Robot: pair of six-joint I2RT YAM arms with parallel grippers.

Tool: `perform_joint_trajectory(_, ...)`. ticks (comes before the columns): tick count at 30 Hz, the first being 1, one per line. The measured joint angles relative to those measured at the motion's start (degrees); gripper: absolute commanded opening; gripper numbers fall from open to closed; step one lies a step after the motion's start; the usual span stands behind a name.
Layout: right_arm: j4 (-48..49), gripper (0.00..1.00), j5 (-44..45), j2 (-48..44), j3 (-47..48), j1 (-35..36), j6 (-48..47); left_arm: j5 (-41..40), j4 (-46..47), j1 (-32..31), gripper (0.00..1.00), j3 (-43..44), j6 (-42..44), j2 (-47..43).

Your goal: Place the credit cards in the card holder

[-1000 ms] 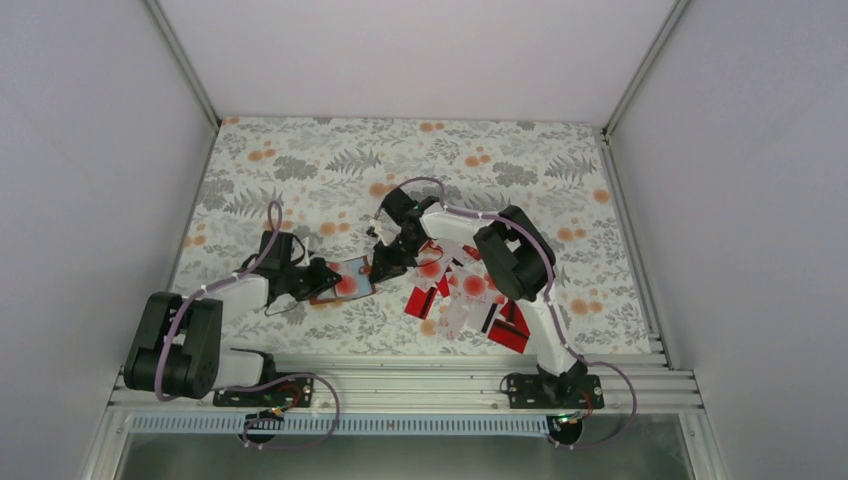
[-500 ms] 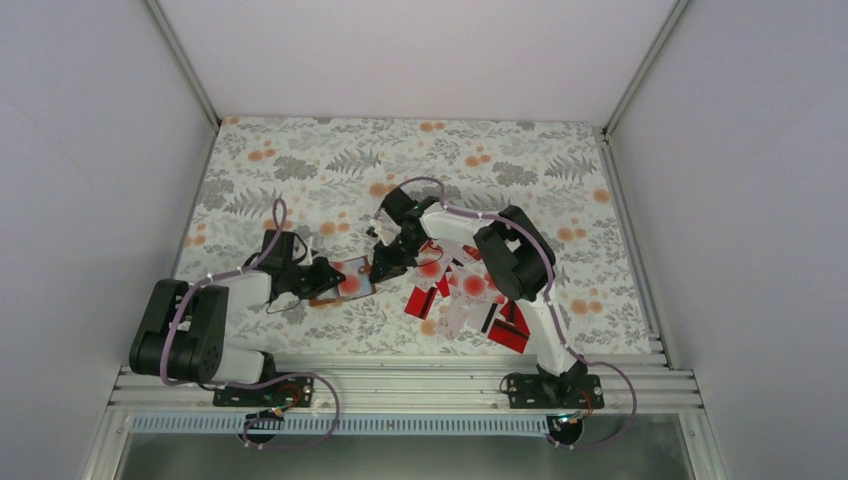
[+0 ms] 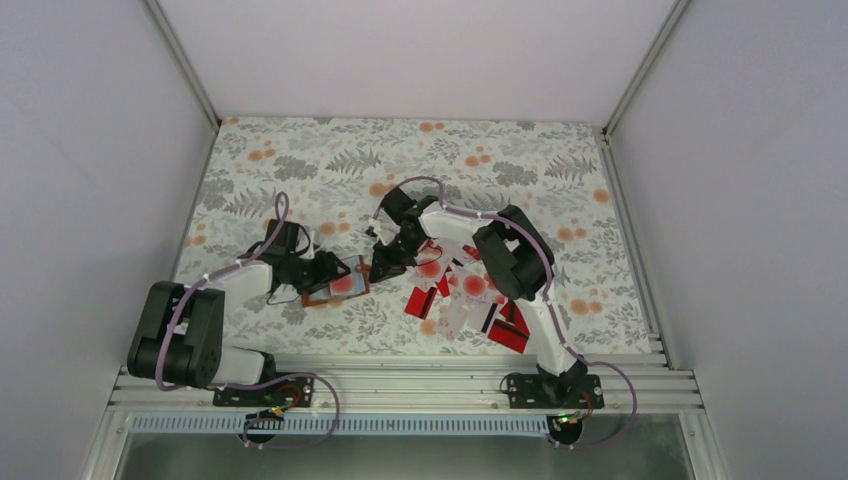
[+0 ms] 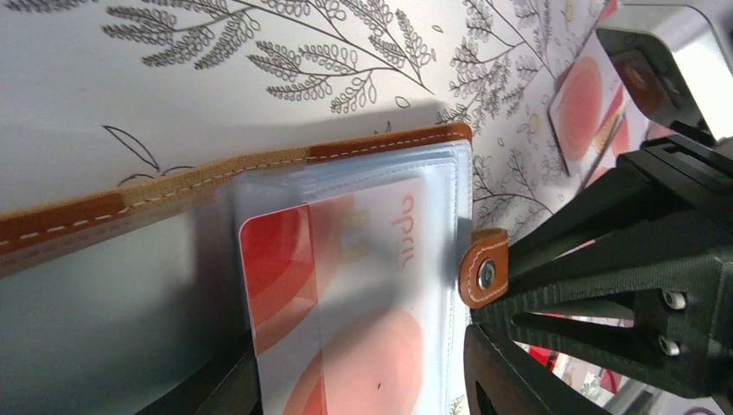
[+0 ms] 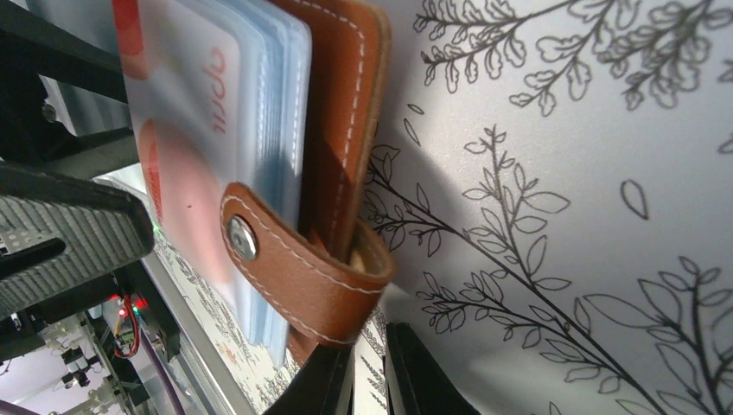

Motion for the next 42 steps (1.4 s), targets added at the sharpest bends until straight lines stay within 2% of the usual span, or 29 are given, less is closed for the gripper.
perform_joint_trajectory(6,0.0,0.11,0.0,0.0,0.0,0.0,-0.3,-6.4,-8.0,-2.2,0.58,4.6,-0.1,0.2)
perform_joint_trajectory(14,0.1,0.11,-0.2,0.5,0.8,0.0,-0.5,-13.5,-15.3,-7.1,0.7,10.3,-1.3,2.8)
perform_joint_trajectory(24,0.7,0.11,-0.8,0.7,0.8,0.0,-0.7,-21.0,-22.0,-13.6,0.89,17.8,-5.3,8.6)
perform_joint_trajectory(33,1.2,0.1,-1.8,1.0,0.8,-0.1,-0.6,-26.6,-28.1,-17.6,0.96,24.4,-9.5,14.1)
perform_joint_trajectory(35,1.1,0.1,-1.9,1.0,0.8,-0.3,-0.6,-27.3,-29.2,-18.0,1.0,25.4,-10.5,15.1)
perform_joint_trajectory(42,1.6,0.11,-2.5,1.0,0.4,-1.4,-0.4,-28.5,-30.5,-18.6,1.0,27.0,-12.8,16.4)
